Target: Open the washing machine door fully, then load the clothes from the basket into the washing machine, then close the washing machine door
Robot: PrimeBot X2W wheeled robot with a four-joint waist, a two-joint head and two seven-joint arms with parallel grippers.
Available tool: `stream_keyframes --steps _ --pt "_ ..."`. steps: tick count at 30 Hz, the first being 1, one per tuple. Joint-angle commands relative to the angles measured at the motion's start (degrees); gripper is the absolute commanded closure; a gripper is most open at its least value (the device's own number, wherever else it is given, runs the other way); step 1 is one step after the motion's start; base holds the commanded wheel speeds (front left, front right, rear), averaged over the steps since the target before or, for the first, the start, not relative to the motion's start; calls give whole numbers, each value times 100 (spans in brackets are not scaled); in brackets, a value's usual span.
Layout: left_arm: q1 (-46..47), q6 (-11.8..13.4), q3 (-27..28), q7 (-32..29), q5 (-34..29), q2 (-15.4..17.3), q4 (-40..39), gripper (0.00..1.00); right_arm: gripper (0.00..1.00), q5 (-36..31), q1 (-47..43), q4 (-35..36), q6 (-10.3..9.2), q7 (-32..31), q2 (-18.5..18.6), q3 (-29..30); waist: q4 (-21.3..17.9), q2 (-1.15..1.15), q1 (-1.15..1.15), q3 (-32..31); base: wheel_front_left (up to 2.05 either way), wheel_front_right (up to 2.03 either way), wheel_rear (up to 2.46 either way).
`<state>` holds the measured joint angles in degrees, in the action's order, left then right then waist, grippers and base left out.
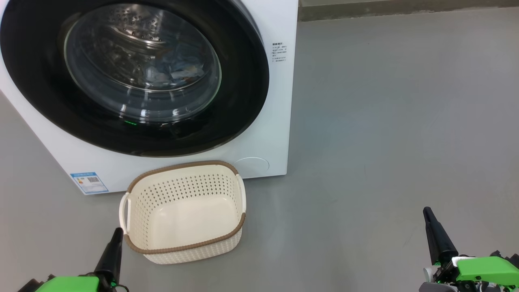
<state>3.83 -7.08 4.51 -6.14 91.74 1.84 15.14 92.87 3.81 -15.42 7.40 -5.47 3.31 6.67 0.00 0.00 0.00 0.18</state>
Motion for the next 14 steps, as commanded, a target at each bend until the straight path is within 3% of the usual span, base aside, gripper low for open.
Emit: stream_keyframes --steps 1,14 --pt "237 -41 201 -35 42 108 -109 100 100 -2 229 144 9 -36 18 -98 0 0 0 0 0 0 0" --pt "237 -41 203 -36 41 107 -109 100 100 -14 231 143 9 -47 8 -84 0 0 0 0 0 0 0"
